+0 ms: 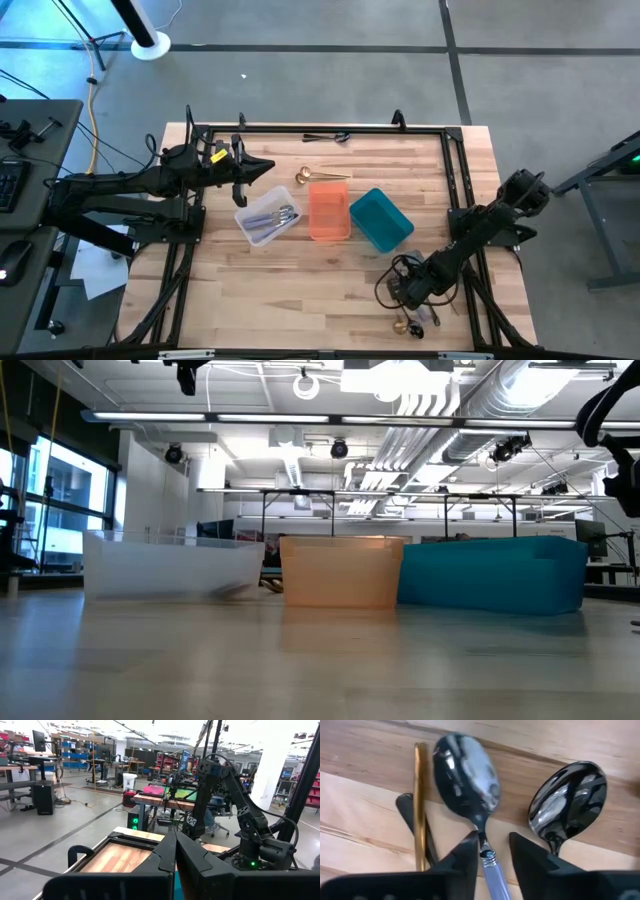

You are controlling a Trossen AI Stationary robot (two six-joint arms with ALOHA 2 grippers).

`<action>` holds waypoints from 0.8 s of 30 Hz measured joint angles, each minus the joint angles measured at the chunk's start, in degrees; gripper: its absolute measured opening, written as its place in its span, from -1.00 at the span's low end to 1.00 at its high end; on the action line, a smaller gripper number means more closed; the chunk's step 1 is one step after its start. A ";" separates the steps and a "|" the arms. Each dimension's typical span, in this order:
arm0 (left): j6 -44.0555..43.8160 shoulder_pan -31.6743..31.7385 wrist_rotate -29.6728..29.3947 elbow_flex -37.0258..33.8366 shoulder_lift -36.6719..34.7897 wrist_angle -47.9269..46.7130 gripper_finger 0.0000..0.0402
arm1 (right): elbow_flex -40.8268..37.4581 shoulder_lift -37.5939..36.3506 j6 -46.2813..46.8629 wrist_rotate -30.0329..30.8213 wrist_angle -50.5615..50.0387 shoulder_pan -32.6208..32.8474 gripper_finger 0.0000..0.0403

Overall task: Sort silverware by color (type)
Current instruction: Put the purple spoon into the white bin

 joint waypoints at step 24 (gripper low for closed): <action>-0.63 0.00 0.03 0.00 0.00 0.39 -1.00 | -0.20 -0.26 -1.12 1.05 -1.36 0.11 -0.99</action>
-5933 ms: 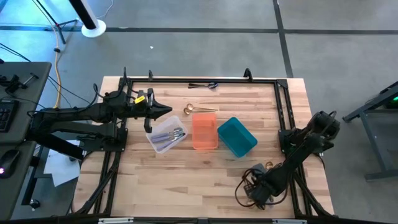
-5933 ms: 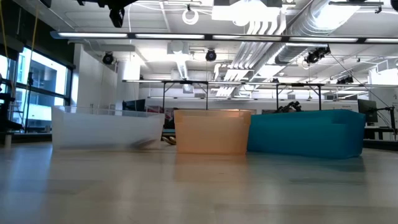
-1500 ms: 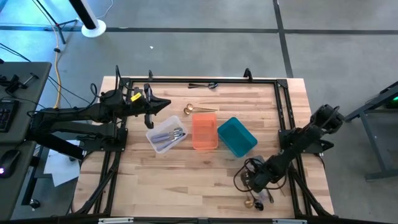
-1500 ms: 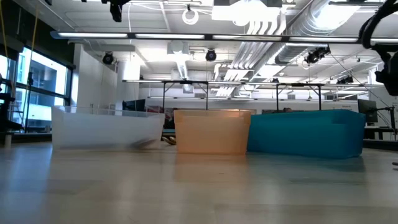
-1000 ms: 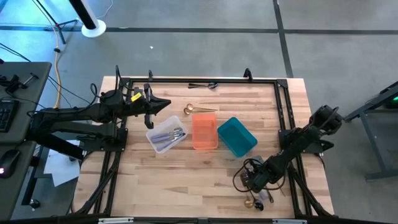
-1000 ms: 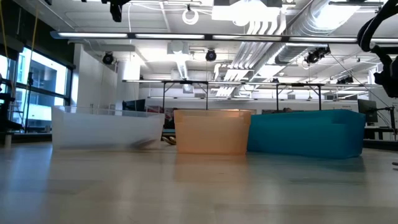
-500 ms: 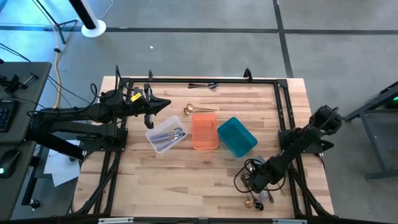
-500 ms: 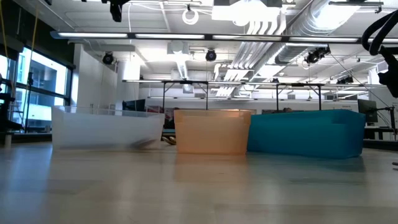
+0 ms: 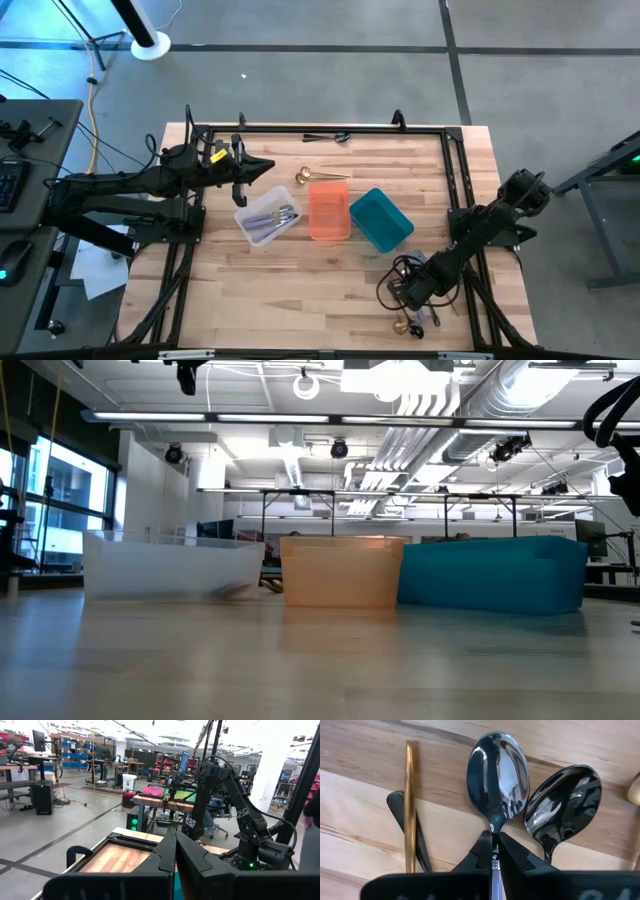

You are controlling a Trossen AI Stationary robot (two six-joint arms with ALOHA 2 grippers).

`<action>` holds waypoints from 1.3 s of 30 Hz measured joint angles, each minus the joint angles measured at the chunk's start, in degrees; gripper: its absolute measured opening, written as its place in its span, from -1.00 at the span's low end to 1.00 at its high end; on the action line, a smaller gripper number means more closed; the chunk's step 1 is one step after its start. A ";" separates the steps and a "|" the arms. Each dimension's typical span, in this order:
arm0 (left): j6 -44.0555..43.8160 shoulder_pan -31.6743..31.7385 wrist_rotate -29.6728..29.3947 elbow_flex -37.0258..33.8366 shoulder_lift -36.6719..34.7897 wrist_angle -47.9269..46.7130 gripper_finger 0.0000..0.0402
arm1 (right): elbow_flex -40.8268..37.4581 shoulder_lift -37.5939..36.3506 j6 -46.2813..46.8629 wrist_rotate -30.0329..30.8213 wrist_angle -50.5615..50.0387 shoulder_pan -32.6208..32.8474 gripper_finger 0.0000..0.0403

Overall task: Sort silverware by color (type)
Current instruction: Put the purple spoon into the white bin

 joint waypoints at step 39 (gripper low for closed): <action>-0.07 -0.02 0.10 0.00 0.02 0.00 -1.00 | 2.84 -14.74 -8.51 14.06 -5.62 2.58 -1.00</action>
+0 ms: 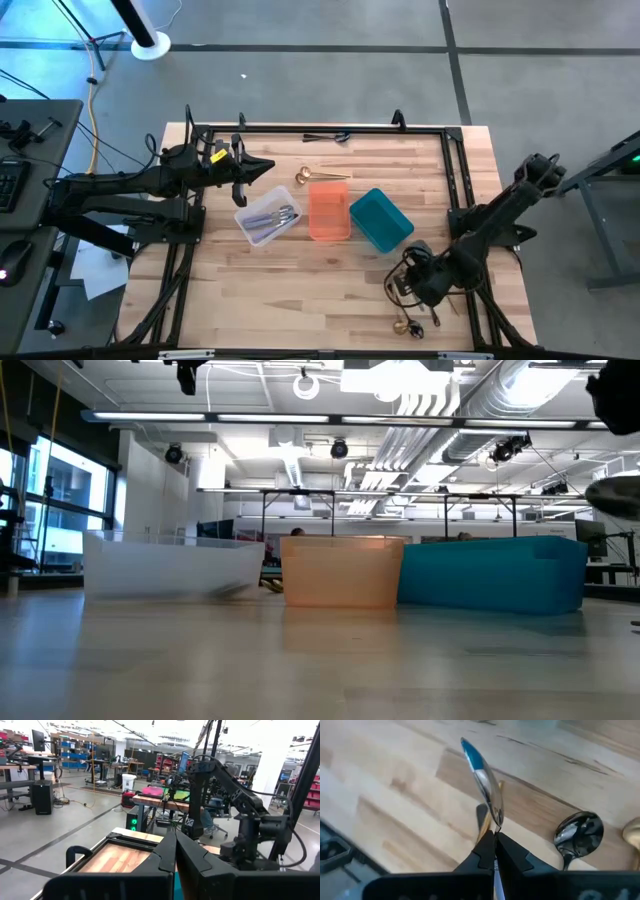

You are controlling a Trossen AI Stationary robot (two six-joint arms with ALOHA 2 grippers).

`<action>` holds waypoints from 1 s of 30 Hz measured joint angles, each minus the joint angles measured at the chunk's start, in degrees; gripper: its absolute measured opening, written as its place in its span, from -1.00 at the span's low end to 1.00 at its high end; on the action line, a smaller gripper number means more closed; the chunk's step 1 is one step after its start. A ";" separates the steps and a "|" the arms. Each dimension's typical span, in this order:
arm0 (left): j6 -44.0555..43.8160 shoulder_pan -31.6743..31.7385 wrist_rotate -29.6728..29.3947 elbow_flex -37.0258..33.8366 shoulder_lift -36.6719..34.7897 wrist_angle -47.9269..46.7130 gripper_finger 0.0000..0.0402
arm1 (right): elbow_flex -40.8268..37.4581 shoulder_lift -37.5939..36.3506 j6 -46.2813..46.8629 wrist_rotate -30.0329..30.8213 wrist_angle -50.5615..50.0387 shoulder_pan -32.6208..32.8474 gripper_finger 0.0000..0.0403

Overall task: Sort silverware by color (type)
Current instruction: Put the purple spoon into the white bin

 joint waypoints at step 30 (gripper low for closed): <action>-5.90 0.00 -0.06 0.00 0.00 -0.02 -1.00 | 0.05 -2.23 -68.45 7.19 41.33 -24.90 -1.00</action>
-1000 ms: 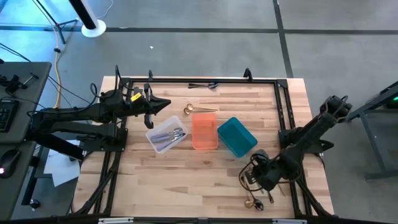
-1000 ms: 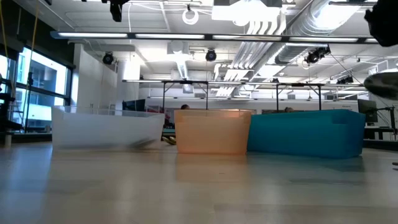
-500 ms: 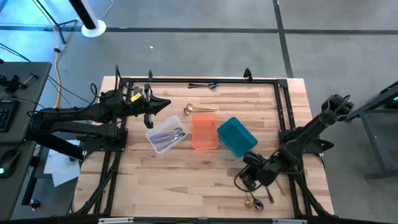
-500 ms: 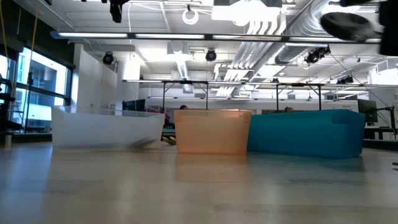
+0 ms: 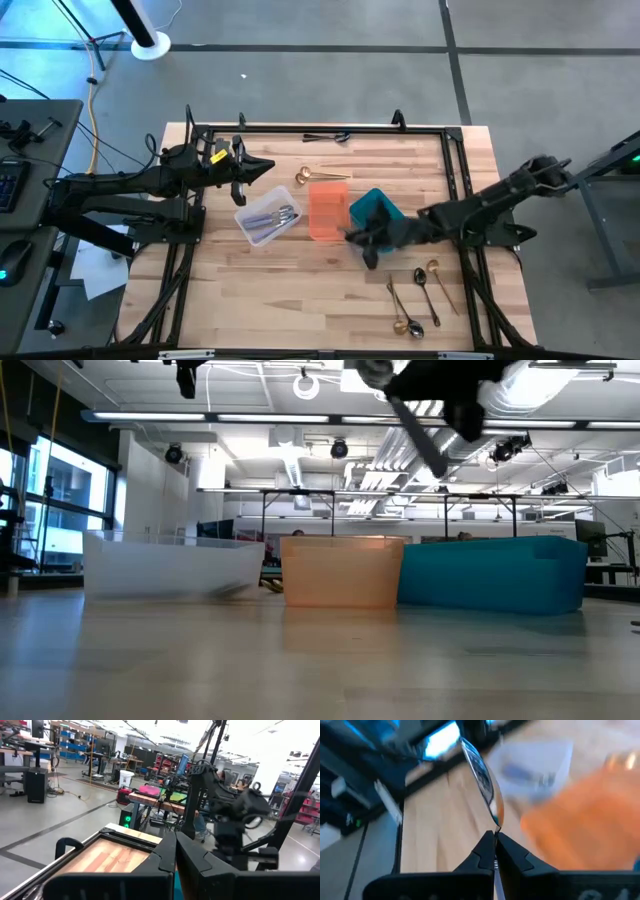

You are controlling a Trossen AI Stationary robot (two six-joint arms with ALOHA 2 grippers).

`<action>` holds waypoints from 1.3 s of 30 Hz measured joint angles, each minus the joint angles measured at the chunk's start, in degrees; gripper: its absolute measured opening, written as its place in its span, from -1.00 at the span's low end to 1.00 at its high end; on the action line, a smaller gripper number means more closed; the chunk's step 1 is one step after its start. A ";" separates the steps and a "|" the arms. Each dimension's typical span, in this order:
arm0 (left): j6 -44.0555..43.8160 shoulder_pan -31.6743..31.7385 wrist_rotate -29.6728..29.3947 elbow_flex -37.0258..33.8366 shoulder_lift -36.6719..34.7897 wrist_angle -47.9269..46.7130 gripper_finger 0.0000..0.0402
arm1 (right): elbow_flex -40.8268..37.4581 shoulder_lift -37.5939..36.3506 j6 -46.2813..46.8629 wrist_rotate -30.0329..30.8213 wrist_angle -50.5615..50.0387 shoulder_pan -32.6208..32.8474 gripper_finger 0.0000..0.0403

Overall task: Sort silverware by color (type)
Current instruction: Put the purple spoon into the white bin

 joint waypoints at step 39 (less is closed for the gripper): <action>-0.02 -1.36 9.81 0.07 8.88 5.31 -1.00 | 14.69 0.02 -23.28 -20.22 6.38 -23.33 -1.00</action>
